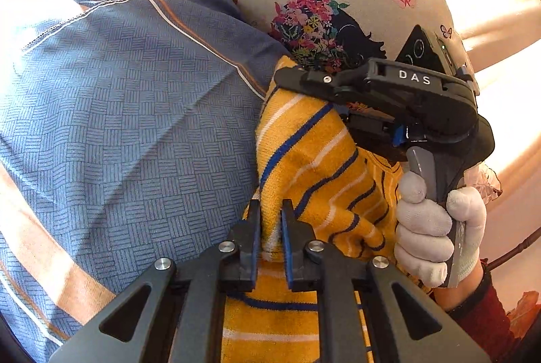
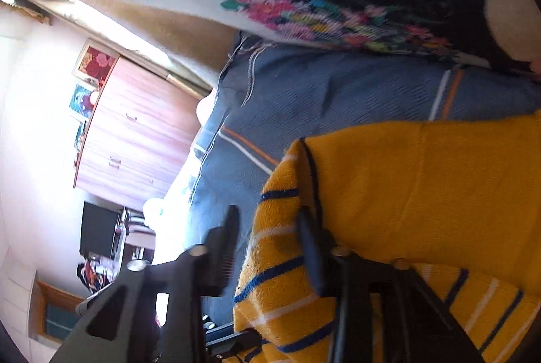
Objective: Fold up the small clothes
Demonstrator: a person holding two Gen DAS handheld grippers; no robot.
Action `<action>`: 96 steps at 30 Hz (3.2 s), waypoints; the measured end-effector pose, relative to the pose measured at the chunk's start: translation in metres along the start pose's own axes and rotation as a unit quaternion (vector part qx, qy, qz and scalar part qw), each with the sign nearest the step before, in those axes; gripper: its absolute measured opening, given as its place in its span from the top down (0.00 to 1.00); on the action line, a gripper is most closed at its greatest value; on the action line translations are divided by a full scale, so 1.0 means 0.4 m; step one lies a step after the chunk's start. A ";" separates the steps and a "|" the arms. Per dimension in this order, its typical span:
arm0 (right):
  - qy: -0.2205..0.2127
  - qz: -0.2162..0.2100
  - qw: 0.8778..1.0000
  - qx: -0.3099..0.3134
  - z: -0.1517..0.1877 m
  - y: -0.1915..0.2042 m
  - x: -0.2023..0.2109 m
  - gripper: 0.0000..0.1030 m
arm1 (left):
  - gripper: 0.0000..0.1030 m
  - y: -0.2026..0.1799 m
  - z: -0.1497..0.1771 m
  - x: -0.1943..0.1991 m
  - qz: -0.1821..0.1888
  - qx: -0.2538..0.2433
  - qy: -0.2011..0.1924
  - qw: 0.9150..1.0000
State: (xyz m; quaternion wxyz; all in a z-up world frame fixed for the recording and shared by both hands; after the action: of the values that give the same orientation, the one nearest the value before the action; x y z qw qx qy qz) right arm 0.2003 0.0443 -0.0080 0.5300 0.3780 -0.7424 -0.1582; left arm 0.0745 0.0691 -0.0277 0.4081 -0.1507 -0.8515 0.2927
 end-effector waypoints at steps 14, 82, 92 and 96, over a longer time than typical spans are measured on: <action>-0.093 0.158 0.982 0.035 -0.039 -0.014 0.196 0.81 | 0.84 -0.014 0.016 0.015 -0.025 -0.018 -0.008 0.999; -0.182 0.258 0.946 -0.071 0.445 -0.275 0.697 0.42 | 0.74 -0.013 0.002 0.002 -0.004 -0.017 -0.003 1.000; -0.146 0.092 0.964 -0.200 0.418 -0.309 0.467 0.48 | 0.70 -0.025 0.003 -0.003 -0.015 -0.036 0.003 0.999; -0.209 0.215 0.935 -0.191 0.449 -0.340 0.627 0.46 | 0.69 -0.029 0.002 0.015 -0.038 -0.048 0.021 0.998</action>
State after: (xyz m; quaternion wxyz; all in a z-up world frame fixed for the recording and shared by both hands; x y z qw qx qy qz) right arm 0.0528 -0.2586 0.0031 0.4468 0.0596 -0.8554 -0.2552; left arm 0.0697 0.0626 -0.0172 0.4294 -0.1436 -0.8607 0.2326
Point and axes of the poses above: each gripper's, at about its wrist camera, not at the fingertips, and x roughly against the way its jaws point, y to its left, z to its underside, the point moved 9 cm from there along -x, roughly the way its jaws point, and after that the axes turned 3 degrees about z, right-handed, at the moved point
